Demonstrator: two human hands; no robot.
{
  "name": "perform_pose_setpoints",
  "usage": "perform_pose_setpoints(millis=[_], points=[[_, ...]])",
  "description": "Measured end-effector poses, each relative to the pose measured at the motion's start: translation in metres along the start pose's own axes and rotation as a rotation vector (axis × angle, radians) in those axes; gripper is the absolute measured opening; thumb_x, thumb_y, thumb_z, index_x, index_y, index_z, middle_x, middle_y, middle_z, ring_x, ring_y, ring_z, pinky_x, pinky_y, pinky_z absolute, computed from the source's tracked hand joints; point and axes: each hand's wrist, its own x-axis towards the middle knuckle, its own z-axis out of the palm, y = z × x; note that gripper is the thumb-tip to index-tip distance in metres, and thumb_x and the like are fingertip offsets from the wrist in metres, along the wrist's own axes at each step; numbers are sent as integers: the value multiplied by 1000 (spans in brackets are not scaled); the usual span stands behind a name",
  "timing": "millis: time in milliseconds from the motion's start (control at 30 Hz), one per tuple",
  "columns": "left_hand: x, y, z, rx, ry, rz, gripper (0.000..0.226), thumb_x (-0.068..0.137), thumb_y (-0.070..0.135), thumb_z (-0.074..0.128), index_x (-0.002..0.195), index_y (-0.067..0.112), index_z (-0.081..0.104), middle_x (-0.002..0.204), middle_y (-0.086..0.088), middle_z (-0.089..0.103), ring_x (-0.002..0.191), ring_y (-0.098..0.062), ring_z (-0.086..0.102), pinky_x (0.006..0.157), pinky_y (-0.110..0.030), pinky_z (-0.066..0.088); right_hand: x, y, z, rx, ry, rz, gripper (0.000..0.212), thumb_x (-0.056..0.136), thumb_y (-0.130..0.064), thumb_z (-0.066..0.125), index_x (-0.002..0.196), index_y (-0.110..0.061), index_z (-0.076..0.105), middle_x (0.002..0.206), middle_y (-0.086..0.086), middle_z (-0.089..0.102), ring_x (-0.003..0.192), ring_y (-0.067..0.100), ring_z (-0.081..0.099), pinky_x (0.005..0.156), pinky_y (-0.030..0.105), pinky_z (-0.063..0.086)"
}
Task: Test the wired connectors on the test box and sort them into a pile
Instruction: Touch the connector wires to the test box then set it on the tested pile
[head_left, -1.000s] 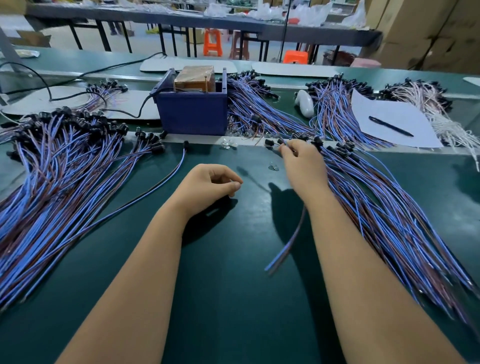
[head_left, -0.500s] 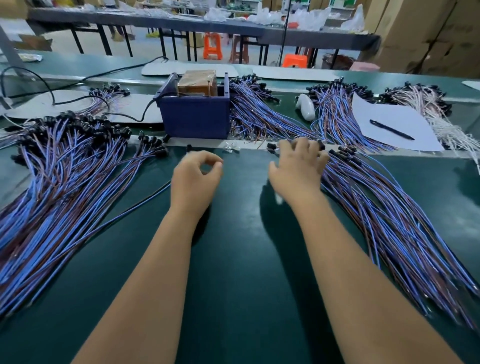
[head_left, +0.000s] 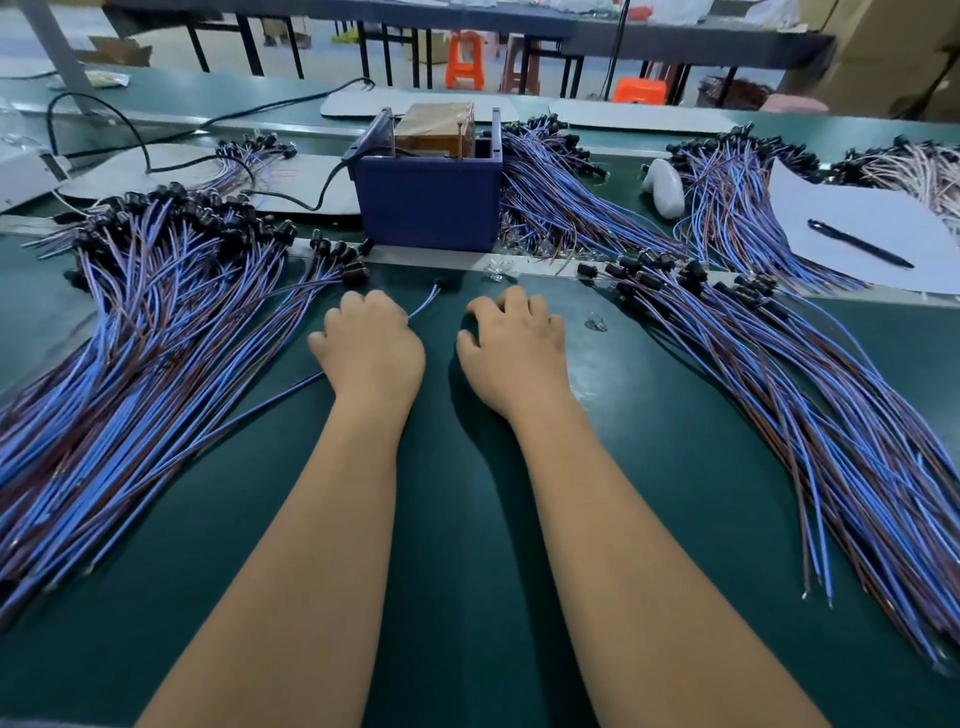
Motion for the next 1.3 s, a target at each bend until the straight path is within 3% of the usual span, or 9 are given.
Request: perform_pose_setpoints(millis=[167, 333, 433, 533, 633, 767, 967, 1100, 1300], points=[[1, 4, 0, -473, -3, 3, 21, 103, 11, 33, 117, 14, 49, 94, 1, 63, 92, -26, 57, 90, -39, 40, -1, 2, -3, 105, 2, -3, 30, 97, -32, 44, 119, -21, 61, 119, 5, 52, 114, 27, 42, 95, 38, 32], [-1, 12, -4, -780, -47, 193, 30, 101, 1, 36, 110, 14, 61, 84, 9, 54, 67, -2, 47, 64, -13, 38, -3, 6, -14, 756, 53, 114, 21, 96, -12, 47, 98, -15, 68, 85, 2, 66, 79, 16, 57, 73, 29, 44], [-3, 19, -8, -826, 27, 396, 29, 95, -9, 46, 100, 7, 70, 103, -1, 58, 95, -8, 55, 87, -10, 39, -1, 5, -17, 1151, 16, 201, 25, 98, -2, 39, 103, -9, 63, 68, 9, 62, 54, 11, 53, 57, 23, 43], [-9, 24, -4, -835, 11, 424, 34, 96, -3, 52, 87, 25, 70, 116, 7, 54, 122, -22, 41, 103, -27, 39, -1, -1, -18, 1501, -65, 219, 27, 103, -4, 33, 103, -12, 59, 65, 8, 60, 49, 12, 54, 49, 20, 44], [-15, 29, -5, -1002, -165, 375, 51, 96, 0, 54, 75, 44, 69, 130, 9, 48, 132, -21, 32, 77, -23, 54, 1, -2, -17, 1600, -92, 237, 26, 104, -13, 38, 105, -6, 63, 74, 6, 60, 60, 18, 55, 58, 28, 46], [-15, 29, -8, -1135, -364, 379, 48, 77, -4, 54, 65, 38, 73, 142, 2, 46, 137, -13, 41, 109, -35, 42, 4, 7, -22, 1789, -62, 313, 30, 105, -17, 35, 102, -6, 63, 81, 10, 69, 73, 22, 64, 71, 33, 54], [-16, 22, -10, -1267, -689, 365, 32, 70, 6, 52, 61, 25, 76, 123, 27, 62, 140, 4, 33, 114, -25, 32, 2, 15, -24, 1851, -113, 323, 24, 102, -11, 45, 122, -1, 53, 74, 11, 65, 67, 21, 60, 74, 31, 51], [-12, 20, -13, -1494, -588, 269, 37, 74, 11, 41, 79, 18, 77, 130, 1, 64, 132, -10, 50, 110, -31, 38, 0, 14, -23, 1786, -109, 259, 30, 90, 5, 61, 116, -7, 53, 75, 8, 67, 60, 13, 60, 65, 22, 49], [4, 6, -13, -1561, -261, -195, 27, 97, 20, 46, 86, 22, 71, 88, 8, 74, 82, -8, 67, 74, -25, 48, -1, 7, -21, 1856, -88, 153, 22, 91, 5, 58, 107, -10, 61, 75, 3, 73, 66, 10, 67, 71, 19, 54]])
